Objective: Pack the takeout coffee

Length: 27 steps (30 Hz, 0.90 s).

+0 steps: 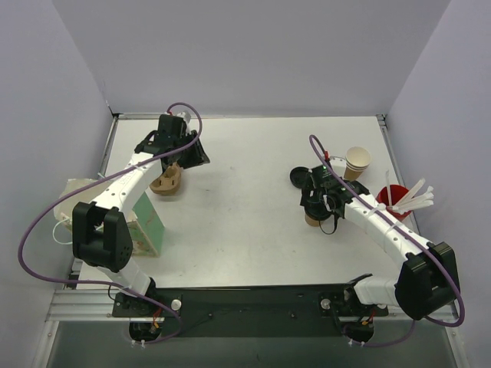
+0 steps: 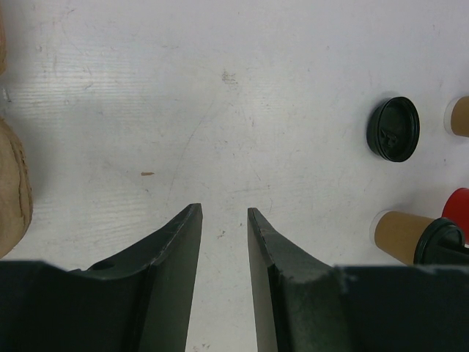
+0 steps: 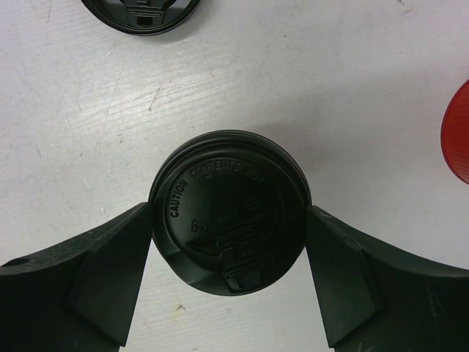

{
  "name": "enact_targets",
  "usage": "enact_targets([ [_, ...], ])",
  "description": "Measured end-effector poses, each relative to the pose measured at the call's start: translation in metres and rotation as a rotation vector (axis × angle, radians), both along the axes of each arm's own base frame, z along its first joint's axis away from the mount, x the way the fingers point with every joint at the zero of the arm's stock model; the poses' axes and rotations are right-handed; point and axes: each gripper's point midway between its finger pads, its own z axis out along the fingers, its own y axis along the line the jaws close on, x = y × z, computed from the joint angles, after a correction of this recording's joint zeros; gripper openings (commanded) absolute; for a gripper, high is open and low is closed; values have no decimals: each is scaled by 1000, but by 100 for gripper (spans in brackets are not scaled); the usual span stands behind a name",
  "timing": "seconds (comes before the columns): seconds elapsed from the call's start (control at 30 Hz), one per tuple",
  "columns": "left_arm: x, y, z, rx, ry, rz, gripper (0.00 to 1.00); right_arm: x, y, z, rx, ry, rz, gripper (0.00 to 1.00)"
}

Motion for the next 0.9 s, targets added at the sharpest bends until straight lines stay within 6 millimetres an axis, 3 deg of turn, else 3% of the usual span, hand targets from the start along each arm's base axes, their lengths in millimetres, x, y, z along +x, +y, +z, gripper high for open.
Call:
enact_targets([
  [0.17, 0, 0, 0, 2, -1, -2, 46, -1, 1, -1, 14, 5, -9, 86],
  [0.5, 0, 0, 0, 5, -2, -5, 50, -9, -4, 1, 3, 37, -21, 94],
  [0.73, 2, 5, -2, 28, -6, 11, 50, -5, -2, 18, 22, 20, -21, 94],
  [0.9, 9, 25, 1, 132, -25, 67, 47, 2, 5, 44, 49, -7, -3, 95],
])
